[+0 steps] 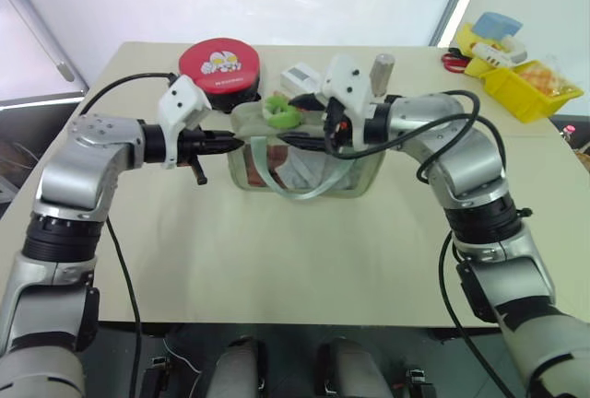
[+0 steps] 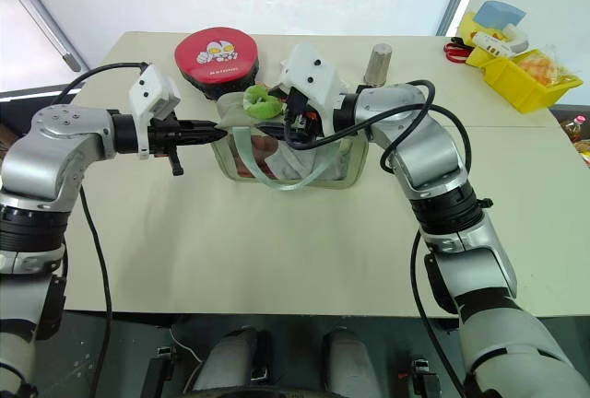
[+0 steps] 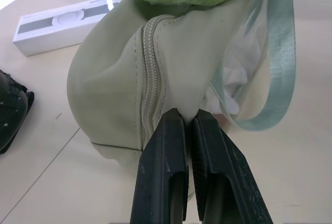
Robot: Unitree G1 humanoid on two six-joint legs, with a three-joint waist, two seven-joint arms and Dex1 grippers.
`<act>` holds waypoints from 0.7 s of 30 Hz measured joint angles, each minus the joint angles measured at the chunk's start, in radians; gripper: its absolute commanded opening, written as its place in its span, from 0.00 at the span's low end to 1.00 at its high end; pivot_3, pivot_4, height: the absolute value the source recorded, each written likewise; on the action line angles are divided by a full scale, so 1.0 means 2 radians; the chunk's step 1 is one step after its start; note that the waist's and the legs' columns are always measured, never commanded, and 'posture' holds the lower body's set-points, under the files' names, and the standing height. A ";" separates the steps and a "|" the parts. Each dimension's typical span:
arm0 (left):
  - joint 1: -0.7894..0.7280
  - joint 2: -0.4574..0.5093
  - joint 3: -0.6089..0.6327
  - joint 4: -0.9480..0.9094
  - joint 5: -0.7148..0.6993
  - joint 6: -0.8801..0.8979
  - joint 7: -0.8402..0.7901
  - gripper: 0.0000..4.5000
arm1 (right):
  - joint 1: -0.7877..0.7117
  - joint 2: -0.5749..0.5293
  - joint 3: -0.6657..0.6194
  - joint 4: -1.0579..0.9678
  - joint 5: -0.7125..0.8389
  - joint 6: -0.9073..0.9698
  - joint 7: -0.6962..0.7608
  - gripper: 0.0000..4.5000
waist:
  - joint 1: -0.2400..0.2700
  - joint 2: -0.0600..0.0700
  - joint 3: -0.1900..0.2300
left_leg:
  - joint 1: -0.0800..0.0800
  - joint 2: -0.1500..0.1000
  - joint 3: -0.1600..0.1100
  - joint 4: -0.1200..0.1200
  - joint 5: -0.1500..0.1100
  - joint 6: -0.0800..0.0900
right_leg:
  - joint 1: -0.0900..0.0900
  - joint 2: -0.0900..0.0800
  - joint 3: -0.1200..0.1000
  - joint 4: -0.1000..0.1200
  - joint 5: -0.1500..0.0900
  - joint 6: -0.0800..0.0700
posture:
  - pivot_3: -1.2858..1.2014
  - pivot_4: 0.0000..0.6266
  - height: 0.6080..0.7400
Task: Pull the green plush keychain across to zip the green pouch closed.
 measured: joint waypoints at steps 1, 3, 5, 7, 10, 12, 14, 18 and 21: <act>0.000 0.000 0.000 0.000 0.000 0.000 0.000 0.00 | -0.001 0.003 0.000 0.003 -0.002 -0.002 -0.001 0.69 | 0.000 0.000 0.000 | 0.000 0.000 0.000 0.000 0.000 0.000 | 0.000 0.000 0.000 0.000 0.000 0.000 | 0.52 0.24 1.00; 0.000 0.000 0.000 0.000 0.000 0.000 0.001 0.00 | -0.002 0.009 0.000 0.012 -0.005 -0.008 -0.003 0.69 | 0.000 0.000 0.000 | 0.000 0.000 0.000 0.000 0.000 0.000 | 0.000 0.000 0.000 0.000 0.000 0.000 | 0.52 0.24 1.00; 0.000 0.000 0.000 -0.001 0.000 0.000 0.001 0.00 | -0.004 0.014 0.000 0.021 -0.007 -0.011 -0.006 0.57 | 0.000 0.000 0.000 | 0.000 0.000 0.000 0.000 0.000 0.000 | 0.000 0.000 0.000 0.000 0.000 0.000 | 0.52 0.24 1.00; 0.000 0.000 0.000 -0.001 0.000 0.000 0.002 0.00 | -0.005 0.022 -0.001 0.026 -0.006 -0.011 -0.007 0.41 | 0.000 0.000 0.000 | 0.000 0.000 0.000 0.000 0.000 0.000 | 0.000 0.000 0.000 0.000 0.000 0.000 | 0.52 0.24 1.00; 0.001 0.000 0.000 -0.001 0.000 0.000 0.003 0.00 | -0.008 0.027 -0.005 0.026 -0.001 -0.009 -0.007 0.05 | 0.000 0.000 0.000 | 0.000 0.000 0.000 0.000 0.000 0.000 | 0.000 0.000 0.000 0.000 0.000 0.000 | 0.52 0.24 1.00; 0.001 -0.001 0.000 -0.001 0.000 -0.001 0.004 0.00 | -0.011 0.028 -0.013 0.026 0.002 -0.004 -0.008 0.01 | 0.000 0.000 0.000 | 0.000 0.000 0.000 0.000 0.000 0.000 | 0.000 0.000 0.000 0.000 0.000 0.000 | 0.52 0.24 1.00; 0.001 -0.002 0.000 -0.001 0.000 -0.001 0.004 0.00 | -0.011 0.026 -0.022 0.026 0.007 0.003 -0.012 0.01 | 0.000 0.000 0.000 | 0.000 0.000 0.000 0.000 0.000 0.000 | 0.000 0.000 0.000 0.000 0.000 0.000 | 0.52 0.24 1.00; 0.001 -0.004 0.000 0.000 0.000 -0.001 0.005 0.00 | -0.009 -0.013 -0.035 0.011 0.002 0.021 -0.024 0.01 | 0.001 0.000 0.000 | 0.000 0.000 0.000 0.000 0.000 0.000 | 0.000 0.000 0.000 0.000 0.000 0.000 | 0.52 0.24 1.00; 0.003 -0.004 0.000 0.000 0.001 -0.002 0.009 0.00 | 0.007 -0.057 -0.050 -0.013 -0.016 0.025 -0.040 0.01 | 0.001 0.000 0.000 | 0.000 0.000 0.000 0.000 0.000 0.000 | 0.000 0.000 0.000 0.000 0.000 0.000 | 0.52 0.24 1.00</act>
